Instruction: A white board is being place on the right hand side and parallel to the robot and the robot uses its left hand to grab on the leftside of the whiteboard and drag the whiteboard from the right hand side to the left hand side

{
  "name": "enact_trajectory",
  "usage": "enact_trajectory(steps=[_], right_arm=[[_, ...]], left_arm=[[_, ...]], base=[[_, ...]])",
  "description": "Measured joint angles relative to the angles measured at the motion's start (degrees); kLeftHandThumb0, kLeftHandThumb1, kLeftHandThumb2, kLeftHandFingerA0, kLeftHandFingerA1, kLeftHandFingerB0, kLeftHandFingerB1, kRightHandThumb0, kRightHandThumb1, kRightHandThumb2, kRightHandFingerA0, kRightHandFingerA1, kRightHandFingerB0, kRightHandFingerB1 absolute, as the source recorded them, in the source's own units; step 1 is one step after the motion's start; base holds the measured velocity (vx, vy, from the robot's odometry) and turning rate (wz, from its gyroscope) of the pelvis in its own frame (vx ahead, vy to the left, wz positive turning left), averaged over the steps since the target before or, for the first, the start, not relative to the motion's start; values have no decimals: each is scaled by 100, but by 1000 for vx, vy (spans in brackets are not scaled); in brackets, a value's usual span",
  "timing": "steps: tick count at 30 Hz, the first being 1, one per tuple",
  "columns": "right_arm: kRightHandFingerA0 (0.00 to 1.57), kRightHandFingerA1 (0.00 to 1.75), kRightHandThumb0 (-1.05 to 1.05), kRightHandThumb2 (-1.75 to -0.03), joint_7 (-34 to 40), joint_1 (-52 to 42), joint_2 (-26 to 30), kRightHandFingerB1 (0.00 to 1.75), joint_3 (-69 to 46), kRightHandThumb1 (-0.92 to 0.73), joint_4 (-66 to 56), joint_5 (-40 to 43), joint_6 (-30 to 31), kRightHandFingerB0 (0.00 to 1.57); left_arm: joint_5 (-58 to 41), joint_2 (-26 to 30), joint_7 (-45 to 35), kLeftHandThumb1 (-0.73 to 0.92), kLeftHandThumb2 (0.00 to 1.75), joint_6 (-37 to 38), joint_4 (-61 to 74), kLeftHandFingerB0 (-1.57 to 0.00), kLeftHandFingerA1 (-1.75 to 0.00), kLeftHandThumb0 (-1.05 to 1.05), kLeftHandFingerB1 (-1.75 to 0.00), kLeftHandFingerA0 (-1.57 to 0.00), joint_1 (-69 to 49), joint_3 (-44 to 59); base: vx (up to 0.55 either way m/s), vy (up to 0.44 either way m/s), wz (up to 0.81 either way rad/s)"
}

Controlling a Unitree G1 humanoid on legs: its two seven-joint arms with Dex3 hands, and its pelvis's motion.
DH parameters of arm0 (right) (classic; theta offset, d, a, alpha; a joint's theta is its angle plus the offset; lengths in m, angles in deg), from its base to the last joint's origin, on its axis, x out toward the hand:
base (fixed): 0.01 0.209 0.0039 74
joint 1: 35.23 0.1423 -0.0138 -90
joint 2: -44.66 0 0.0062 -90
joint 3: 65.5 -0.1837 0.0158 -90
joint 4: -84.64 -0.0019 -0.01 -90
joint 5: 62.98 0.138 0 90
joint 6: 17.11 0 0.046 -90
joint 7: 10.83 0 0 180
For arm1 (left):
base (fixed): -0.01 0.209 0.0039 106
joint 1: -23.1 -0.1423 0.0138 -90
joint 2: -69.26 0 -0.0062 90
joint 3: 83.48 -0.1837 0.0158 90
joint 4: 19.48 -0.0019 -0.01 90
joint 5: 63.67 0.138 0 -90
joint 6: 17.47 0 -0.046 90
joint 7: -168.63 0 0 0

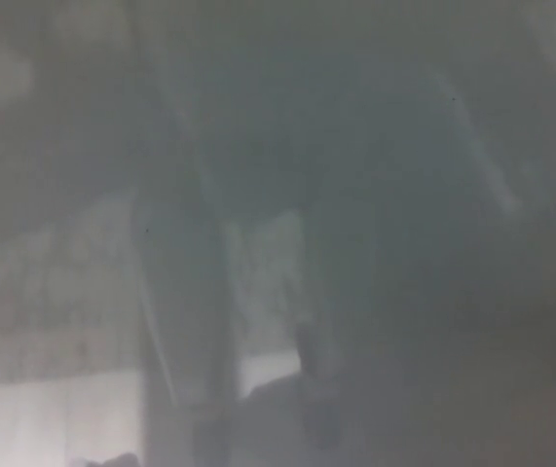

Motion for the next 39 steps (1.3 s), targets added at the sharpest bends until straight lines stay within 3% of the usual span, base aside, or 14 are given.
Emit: enact_trajectory(steps=[3, 5, 14, 15, 17, 19, 20, 21, 22, 23, 24, 25, 28, 39], right_arm=[[89, 90, -79, -63, 8, 0, 0, 57, -4, -75, 4, -6, -1, 58], [90, 91, -78, -63, 13, 0, 0, 57, -4, -75, 10, -9, -1, 57], [88, 91, -80, -63, 22, 1, -6, 56, 5, -75, 7, -43, -11, 56], [88, 91, -79, -99, 22, 0, -6, 63, 5, -55, 7, -43, -11, 52], [86, 87, -79, -63, 22, -11, -6, 53, 4, -76, 7, -45, -14, 55], [85, 87, -78, -63, 22, -29, -7, 53, 6, -75, 5, -47, -17, 54], [85, 88, -78, -64, 22, -49, -6, 53, 6, -76, 1, -48, -20, 53], [78, 85, -72, -109, 22, -77, -7, 62, 6, -59, -5, -47, -24, 45], [78, 85, -72, -109, 22, -117, -6, 62, 6, -59, -8, -48, -28, 45], [85, 87, -78, -63, 20, -154, -7, 52, 4, -75, -13, -47, -29, 52], [78, 85, -72, -109, 16, -195, -6, 61, 1, -58, -21, -45, -29, 43], [85, 87, -78, -63, 12, -222, -6, 51, -1, -75, -25, -44, -29, 52], [86, 87, -78, -63, -5, -288, -6, 51, -7, -75, -49, -40, -27, 52], [85, 87, -79, -64, -81, -340, -5, 51, -25, -75, -82, -31, -19, 51]], left_arm=[[17, 77, 60, 72, 61, 46, 72, -49, -48, -24, -42, -57, -102, -21], [121, 156, 176, 61, 58, 169, 157, 0, -25, -23, -13, -2, -180, -69], [9, 16, 1001, 42, 78, -5, 212, 0, -25, -49, -19, 0, -946, 925], [-26, -68, 1087, 67, 59, -5, 242, 0, -22, -39, -14, 0, -1103, 1053], [-116, -340, 1317, 60, 81, -2, 421, 0, -17, -47, -10, 0, -1570, 1410], [-203, -621, 1498, 70, 61, 9, 633, 0, -17, -49, -8, 0, -2002, 1726], [-255, -804, 1586, 62, 82, 17, 750, 0, -17, -52, -7, 0, -2260, 1886], [-305, -994, 1667, 72, 61, 30, 860, 0, -24, -54, -10, 0, -2503, 2041], [-353, -1193, 1759, 72, 61, 48, 954, 0, -24, -54, -10, 0, -2758, 2186], [-397, -1400, 1852, 63, 80, 86, 1010, 0, -23, -59, -7, 0, -2994, 2336], [-442, -1620, 1958, 52, 85, 127, 1058, 0, -24, -60, -16, 0, -3228, 2479], [-468, -1757, 2027, 51, 85, 145, 1084, 0, -29, -55, -18, 0, -3370, 2553], [-605, -2336, 2323, 73, 84, 147, 1346, -1, -26, -43, -8, -3, -3940, 2894], [-782, -3261, 2917, 56, 88, 378, 1239, 0, -24, -66, -14, 0, -4727, 3102]], base=[[0, 0, 0], [0, 0, 0], [0, 0, 0], [0, 0, 0], [0, 0, 0], [0, 0, 0], [0, 0, 0], [0, 0, 0], [0, 0, 0], [0, 0, 0], [0, 0, 0], [0, 0, 0], [0, 0, 0], [0, 0, 0]])
